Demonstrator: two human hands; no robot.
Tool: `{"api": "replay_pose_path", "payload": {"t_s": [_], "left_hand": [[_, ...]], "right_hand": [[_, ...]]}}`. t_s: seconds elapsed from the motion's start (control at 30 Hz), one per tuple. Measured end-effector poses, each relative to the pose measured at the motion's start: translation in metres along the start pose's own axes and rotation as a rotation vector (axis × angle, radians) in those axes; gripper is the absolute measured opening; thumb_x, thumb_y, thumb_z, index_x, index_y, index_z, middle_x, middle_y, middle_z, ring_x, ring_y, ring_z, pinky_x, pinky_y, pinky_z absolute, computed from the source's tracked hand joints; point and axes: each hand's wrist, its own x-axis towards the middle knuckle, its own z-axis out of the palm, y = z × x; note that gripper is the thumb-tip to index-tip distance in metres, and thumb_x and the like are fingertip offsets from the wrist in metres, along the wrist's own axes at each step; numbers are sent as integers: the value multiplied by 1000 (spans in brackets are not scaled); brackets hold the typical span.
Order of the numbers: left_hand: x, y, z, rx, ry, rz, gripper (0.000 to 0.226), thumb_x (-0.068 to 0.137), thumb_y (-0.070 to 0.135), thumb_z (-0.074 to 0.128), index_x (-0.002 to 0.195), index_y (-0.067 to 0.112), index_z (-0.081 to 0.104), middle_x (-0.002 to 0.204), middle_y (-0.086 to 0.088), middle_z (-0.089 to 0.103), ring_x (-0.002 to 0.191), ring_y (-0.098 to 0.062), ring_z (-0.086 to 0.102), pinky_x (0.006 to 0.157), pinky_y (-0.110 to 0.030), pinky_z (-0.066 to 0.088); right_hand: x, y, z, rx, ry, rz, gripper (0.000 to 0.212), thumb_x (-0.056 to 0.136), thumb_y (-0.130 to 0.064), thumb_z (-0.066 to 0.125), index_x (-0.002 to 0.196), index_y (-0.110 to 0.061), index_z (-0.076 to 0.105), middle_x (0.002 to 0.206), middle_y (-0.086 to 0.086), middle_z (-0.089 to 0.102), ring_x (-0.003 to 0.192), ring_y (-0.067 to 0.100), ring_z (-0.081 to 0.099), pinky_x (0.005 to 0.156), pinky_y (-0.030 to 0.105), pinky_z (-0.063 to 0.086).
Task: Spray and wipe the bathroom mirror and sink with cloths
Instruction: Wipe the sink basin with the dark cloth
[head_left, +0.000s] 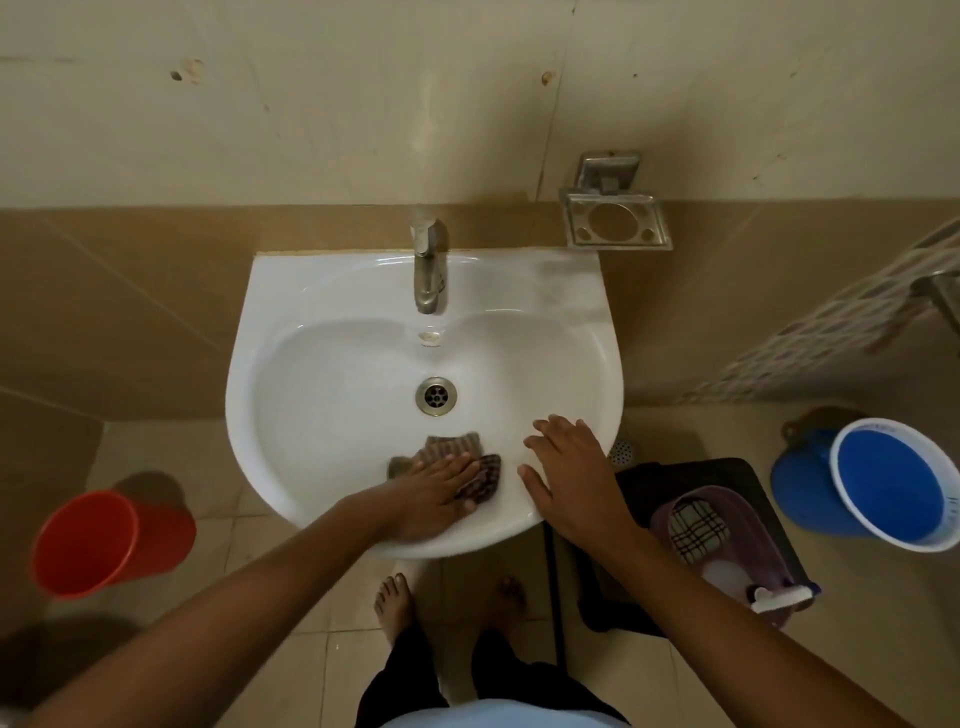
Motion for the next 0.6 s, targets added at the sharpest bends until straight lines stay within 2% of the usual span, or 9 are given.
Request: {"api": "replay_pose_path", "payload": {"t_s": [0.1, 0.2, 0.27, 0.33, 0.47, 0.6], "left_hand": [[-29, -50, -10, 201, -63, -100, 66, 103, 56, 17, 158, 26, -4, 166, -1, -8, 153, -19, -8, 123, -43, -6], [-49, -100, -24, 436, 3, -278, 71, 99, 58, 11, 159, 21, 2, 167, -5, 0, 154, -23, 0, 123, -50, 1], [-52, -118, -32, 527, 28, -380, 71, 102, 53, 13, 158, 13, -1, 167, -8, -5, 154, -23, -3, 123, -48, -1], [-44, -124, -37, 520, 64, -425, 70, 103, 52, 13, 158, 11, -3, 167, -8, -10, 154, -23, -7, 123, -46, -5], [-15, -116, -37, 406, 151, -415, 69, 104, 51, 16, 158, 14, -4, 166, -9, -12, 153, -25, -10, 122, -50, -7], [-10, -74, -7, 306, 68, -203, 68, 104, 50, 18, 158, 17, -6, 166, -11, -13, 153, -30, -11, 119, -56, -8]], "right_hand": [[-1, -17, 9, -9, -37, 20, 46, 94, -45, 39, 111, -14, 70, 122, 5, 67, 122, 25, 57, 114, 52, 34], [-1, -25, 13, 9, -17, 62, 48, 95, -47, 37, 107, -15, 71, 114, 2, 69, 112, 21, 61, 110, 46, 37], [-2, -24, 15, -3, 27, 64, 46, 95, -46, 39, 103, -14, 71, 108, 2, 71, 105, 22, 64, 105, 41, 39], [-2, -25, 17, -3, 83, 61, 41, 94, -42, 43, 100, -12, 72, 104, 3, 71, 100, 22, 65, 101, 38, 37], [-3, -27, 20, 13, 147, 62, 38, 92, -37, 48, 101, -9, 72, 109, 8, 70, 103, 24, 64, 99, 36, 37], [-4, -26, 20, 26, 140, 62, 40, 93, -39, 47, 105, -9, 71, 116, 9, 69, 108, 25, 63, 100, 37, 39]]}}
